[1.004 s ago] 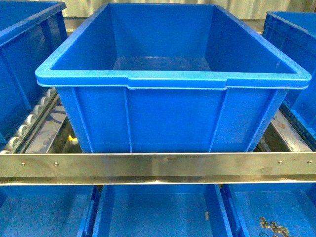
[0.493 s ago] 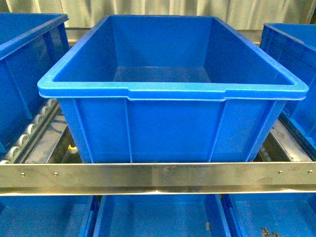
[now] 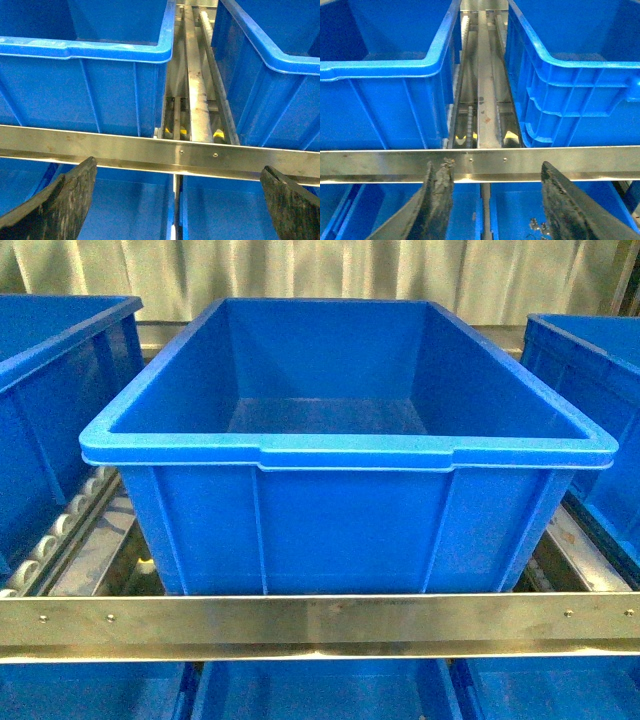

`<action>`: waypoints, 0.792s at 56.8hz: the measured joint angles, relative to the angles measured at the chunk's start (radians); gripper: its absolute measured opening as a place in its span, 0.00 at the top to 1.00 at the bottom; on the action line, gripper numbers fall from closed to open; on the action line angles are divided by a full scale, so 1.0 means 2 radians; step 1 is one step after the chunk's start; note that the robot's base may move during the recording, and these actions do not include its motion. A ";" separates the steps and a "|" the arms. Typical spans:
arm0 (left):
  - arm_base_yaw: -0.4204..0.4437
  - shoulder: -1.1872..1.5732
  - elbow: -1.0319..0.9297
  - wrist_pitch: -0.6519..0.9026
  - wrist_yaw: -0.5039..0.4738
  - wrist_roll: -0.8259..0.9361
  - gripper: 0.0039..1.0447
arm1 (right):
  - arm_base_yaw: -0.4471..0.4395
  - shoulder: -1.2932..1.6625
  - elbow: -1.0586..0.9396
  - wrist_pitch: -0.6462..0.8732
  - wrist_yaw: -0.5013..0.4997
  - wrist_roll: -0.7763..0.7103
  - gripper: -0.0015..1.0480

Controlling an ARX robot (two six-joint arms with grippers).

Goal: Pick red and yellow buttons and place in box

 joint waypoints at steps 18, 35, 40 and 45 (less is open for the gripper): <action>0.000 0.000 0.000 0.000 0.000 0.000 0.07 | 0.000 0.000 0.000 0.000 0.000 0.000 0.06; 0.000 0.000 0.000 0.000 0.000 0.000 0.07 | 0.000 0.000 0.000 0.000 0.000 0.000 0.06; 0.000 0.000 0.000 0.000 0.001 0.000 0.07 | 0.000 0.000 0.000 0.000 0.001 0.000 0.06; 0.000 0.000 0.000 0.000 0.001 0.000 0.07 | 0.000 0.000 0.000 0.000 0.002 0.000 0.06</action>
